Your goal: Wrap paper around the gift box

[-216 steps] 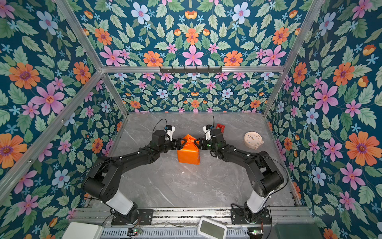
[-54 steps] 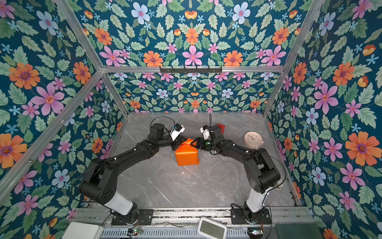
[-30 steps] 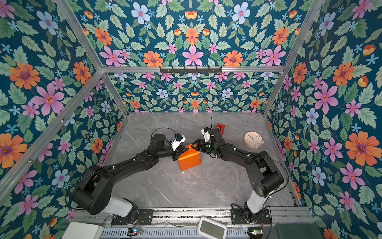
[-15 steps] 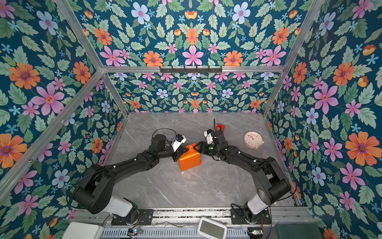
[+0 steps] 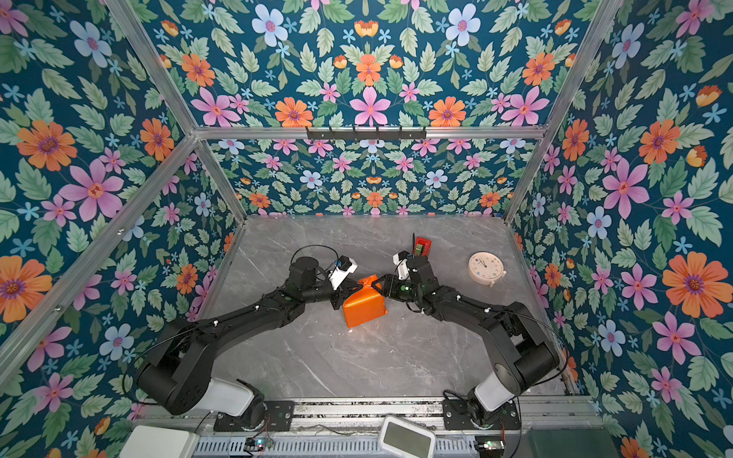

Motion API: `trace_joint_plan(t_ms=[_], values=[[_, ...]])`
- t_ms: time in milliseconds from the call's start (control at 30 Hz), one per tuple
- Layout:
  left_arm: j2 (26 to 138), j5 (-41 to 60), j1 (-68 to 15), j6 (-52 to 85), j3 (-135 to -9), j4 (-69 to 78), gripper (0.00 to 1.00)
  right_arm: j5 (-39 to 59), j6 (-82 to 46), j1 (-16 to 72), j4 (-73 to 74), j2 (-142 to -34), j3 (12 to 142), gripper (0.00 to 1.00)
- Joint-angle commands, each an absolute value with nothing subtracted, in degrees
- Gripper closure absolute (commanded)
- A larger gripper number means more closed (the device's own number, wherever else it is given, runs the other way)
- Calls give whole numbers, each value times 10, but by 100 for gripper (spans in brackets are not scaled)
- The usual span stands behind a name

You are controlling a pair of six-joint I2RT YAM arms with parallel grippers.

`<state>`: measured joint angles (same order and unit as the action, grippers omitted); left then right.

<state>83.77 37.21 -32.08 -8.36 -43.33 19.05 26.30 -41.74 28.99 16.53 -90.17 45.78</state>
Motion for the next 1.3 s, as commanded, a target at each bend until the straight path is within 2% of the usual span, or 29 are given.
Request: trace_joint_plan(t_ms=[0,300,567,933,1267], values=[[830,393,-323,-71,-431,191,90,214,-420,295,107,-904,450,47],[826,403,-325,-65,-405,185,89,188,-432,305,108,-904,444,47],[818,407,-327,-46,-393,193,100,180,-434,305,104,-903,444,47],[819,414,-330,-19,-382,210,100,179,-435,305,101,-900,444,46],[830,411,-330,-35,-386,169,100,187,-429,305,91,-885,458,42]])
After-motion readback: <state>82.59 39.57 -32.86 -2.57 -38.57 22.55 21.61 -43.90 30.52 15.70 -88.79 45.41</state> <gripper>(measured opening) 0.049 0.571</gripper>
